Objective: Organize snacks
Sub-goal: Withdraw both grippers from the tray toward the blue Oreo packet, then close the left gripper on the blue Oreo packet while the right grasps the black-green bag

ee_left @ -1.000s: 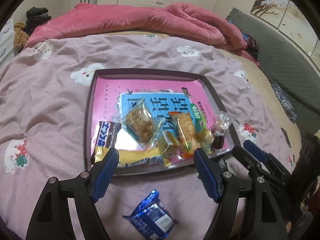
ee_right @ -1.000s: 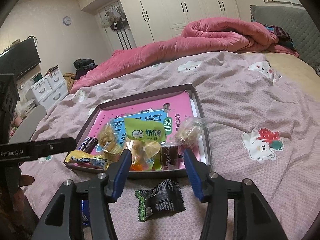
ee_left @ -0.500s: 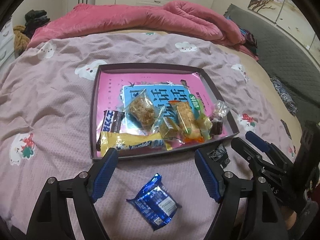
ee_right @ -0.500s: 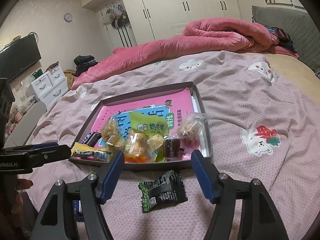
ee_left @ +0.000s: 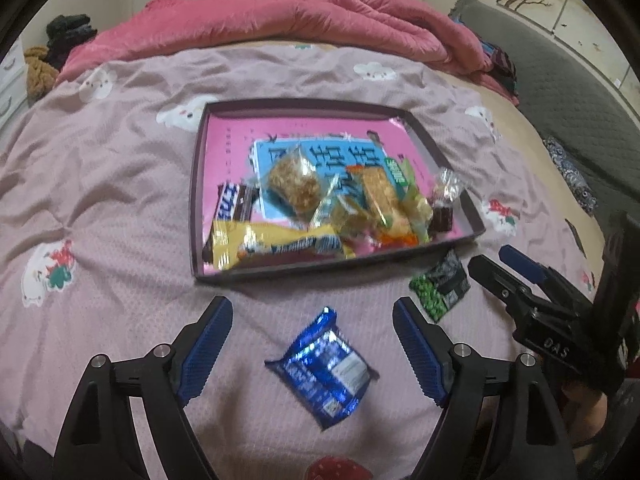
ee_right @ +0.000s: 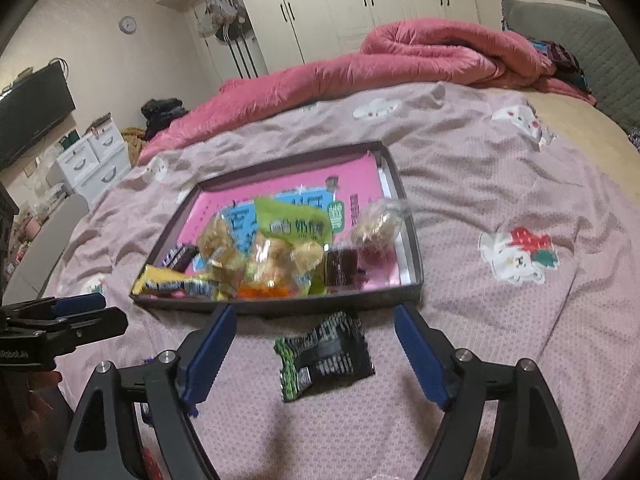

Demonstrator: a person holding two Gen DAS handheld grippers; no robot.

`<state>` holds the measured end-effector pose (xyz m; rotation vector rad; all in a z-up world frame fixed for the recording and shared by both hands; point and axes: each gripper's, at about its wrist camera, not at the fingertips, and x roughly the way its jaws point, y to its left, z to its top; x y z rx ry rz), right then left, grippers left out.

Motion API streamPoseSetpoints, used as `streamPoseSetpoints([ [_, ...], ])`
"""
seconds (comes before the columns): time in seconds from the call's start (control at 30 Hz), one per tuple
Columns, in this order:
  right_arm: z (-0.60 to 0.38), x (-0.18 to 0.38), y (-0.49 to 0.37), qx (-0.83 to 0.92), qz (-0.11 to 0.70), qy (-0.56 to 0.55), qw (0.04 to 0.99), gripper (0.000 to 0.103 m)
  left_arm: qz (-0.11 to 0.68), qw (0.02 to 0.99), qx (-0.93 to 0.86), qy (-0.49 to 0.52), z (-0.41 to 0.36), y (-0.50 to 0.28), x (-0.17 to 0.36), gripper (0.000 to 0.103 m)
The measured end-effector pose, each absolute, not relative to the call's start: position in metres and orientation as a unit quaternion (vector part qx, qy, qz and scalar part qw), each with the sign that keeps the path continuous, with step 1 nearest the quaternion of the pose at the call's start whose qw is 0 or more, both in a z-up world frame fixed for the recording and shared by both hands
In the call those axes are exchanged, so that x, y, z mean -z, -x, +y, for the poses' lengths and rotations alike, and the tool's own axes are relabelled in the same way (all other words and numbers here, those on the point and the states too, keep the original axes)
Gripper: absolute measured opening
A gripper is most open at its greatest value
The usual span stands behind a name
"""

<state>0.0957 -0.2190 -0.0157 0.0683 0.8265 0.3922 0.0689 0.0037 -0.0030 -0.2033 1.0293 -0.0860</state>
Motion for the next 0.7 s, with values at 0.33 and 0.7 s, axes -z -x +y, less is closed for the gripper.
streamPoseSetpoints([
  [0.33, -0.215, 0.037, -0.099, -0.183, 0.438, -0.010, 0.880, 0.081, 0.535, 0.836, 0.089, 0.086, -0.007, -0.054, 0.036, 0.084],
  [0.7, -0.210, 0.059, -0.108, -0.175, 0.464, 0.012, 0.868, 0.081, 0.562, 0.817, 0.116, 0.055, -0.026, -0.053, 0.072, 0.084],
])
